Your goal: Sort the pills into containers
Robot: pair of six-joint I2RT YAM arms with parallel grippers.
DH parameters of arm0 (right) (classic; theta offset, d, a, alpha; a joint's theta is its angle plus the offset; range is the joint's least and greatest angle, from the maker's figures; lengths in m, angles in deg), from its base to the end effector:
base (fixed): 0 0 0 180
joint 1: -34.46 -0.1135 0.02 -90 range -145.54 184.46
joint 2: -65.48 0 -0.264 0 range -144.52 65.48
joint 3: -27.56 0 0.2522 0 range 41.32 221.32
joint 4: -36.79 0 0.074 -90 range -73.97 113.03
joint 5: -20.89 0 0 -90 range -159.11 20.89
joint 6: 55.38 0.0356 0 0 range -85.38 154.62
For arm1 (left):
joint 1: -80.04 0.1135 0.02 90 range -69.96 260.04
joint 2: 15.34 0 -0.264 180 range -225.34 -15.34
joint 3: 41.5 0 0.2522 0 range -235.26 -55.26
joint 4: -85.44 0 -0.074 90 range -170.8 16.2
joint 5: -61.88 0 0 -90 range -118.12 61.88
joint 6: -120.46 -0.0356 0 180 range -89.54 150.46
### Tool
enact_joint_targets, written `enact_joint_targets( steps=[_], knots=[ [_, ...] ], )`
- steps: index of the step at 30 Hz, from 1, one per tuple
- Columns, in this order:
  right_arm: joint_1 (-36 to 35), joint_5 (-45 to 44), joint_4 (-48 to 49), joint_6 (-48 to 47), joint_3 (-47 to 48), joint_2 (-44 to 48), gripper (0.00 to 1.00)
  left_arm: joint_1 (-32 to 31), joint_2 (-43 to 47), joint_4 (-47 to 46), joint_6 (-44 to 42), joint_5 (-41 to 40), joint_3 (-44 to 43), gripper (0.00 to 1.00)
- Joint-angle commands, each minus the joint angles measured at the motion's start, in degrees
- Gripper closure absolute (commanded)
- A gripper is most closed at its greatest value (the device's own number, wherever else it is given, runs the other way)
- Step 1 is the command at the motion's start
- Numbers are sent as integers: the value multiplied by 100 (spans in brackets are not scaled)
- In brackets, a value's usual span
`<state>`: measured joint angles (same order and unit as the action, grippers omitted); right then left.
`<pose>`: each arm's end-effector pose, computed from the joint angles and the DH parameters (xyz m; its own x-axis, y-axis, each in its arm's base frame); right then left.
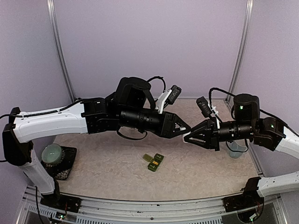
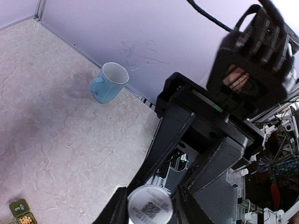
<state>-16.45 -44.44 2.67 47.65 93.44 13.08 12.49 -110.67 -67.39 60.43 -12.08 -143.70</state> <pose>0.1169 0.1675 0.3440 -0.4311 -0.2057 -0.8785 -0.8770 0.3246 0.3543 0.1423 -0.3701 0.3690 -0.6079 0.2141 -0.7646 0.7890 0.2706 -0.5516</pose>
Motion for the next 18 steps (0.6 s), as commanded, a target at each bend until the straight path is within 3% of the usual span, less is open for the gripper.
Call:
enact_joint_targets(
  steps=[1, 8, 14, 18],
  knots=[
    [40, -111, -48, -39, -24, 46, 99, -85, -76, 44, -88, 4, -179, 71],
    [38, 263, 85, -17, -26, 103, 99, -174, -45, -37, -449, 40, -122, 78],
    [41, 2164, 744, 147, -44, 425, 99, -429, 361, -837, -1574, 1139, 360, 77],
    [44, 3278, 1360, 584, -70, 466, 98, -850, 463, -567, -2591, 1528, 244, 77]
  ],
)
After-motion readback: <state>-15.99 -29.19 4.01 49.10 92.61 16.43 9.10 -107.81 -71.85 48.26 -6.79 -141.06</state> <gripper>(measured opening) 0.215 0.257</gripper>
